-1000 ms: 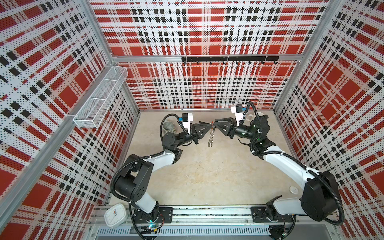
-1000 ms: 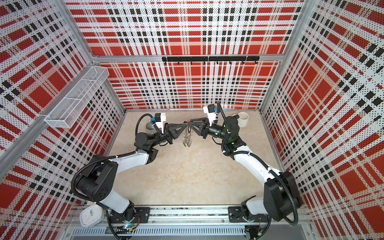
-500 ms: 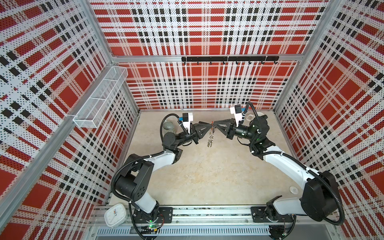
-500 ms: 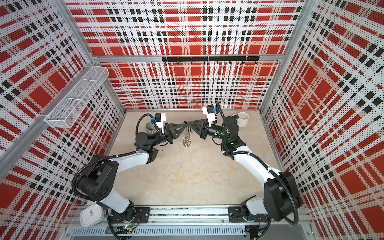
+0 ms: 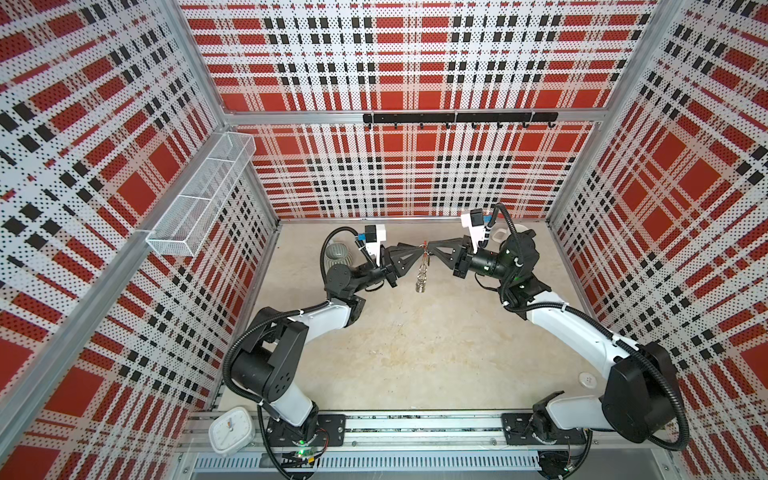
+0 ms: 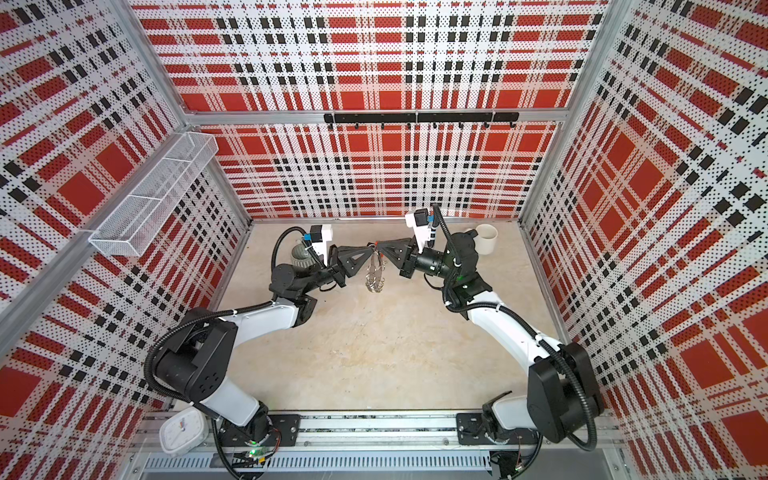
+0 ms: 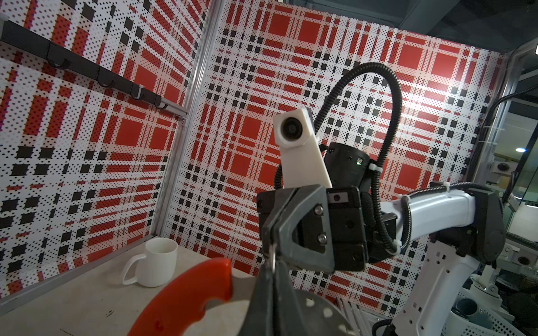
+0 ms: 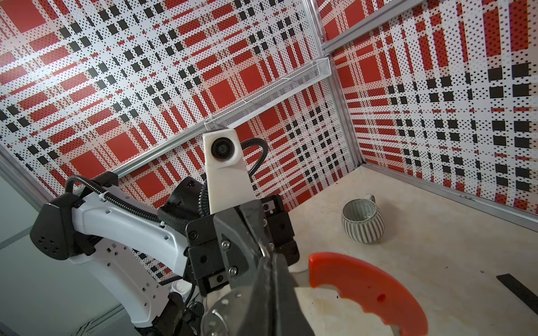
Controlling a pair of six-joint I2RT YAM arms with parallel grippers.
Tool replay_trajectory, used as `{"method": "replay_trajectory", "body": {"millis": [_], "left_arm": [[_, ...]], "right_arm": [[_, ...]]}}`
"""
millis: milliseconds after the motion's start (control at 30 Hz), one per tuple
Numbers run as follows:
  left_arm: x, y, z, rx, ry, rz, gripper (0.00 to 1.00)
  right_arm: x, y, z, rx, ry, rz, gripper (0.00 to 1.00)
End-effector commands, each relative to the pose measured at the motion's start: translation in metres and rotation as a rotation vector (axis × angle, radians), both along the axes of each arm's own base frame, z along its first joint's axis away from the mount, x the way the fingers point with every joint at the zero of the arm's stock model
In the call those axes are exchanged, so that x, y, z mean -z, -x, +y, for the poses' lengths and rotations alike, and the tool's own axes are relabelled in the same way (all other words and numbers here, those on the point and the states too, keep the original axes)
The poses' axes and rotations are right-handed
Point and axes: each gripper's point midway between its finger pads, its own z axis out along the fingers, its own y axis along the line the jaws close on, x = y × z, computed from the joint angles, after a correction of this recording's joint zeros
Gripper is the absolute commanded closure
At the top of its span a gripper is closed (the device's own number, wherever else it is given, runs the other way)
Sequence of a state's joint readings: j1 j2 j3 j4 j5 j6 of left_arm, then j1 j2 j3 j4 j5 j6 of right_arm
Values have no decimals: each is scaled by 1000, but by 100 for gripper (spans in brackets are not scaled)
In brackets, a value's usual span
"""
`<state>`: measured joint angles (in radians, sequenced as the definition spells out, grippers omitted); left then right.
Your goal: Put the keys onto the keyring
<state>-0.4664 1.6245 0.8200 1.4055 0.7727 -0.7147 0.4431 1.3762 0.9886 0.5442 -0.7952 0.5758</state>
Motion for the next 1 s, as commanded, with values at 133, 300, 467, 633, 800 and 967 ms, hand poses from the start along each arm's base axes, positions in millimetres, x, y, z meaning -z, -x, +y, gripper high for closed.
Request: {"method": "replay_trajectory", "body": {"millis": [133, 300, 467, 633, 800, 967], "left_arm": [[-36, 19, 1, 17, 99, -140, 100], [-40, 21, 5, 9, 119, -151, 100], [-41, 20, 4, 6, 139, -153, 100], [-42, 24, 3, 16, 172, -156, 100], [-42, 25, 3, 25, 189, -158, 100], [-45, 26, 6, 15, 205, -168, 100]], "right_arm": [[17, -2, 5, -18, 20, 70, 100], [21, -5, 1, 24, 44, 75, 100], [29, -7, 5, 2, 48, 111, 99], [27, -4, 8, -19, 30, 116, 97], [24, -3, 10, -28, 21, 114, 97], [31, -3, 10, -34, 14, 136, 87]]}}
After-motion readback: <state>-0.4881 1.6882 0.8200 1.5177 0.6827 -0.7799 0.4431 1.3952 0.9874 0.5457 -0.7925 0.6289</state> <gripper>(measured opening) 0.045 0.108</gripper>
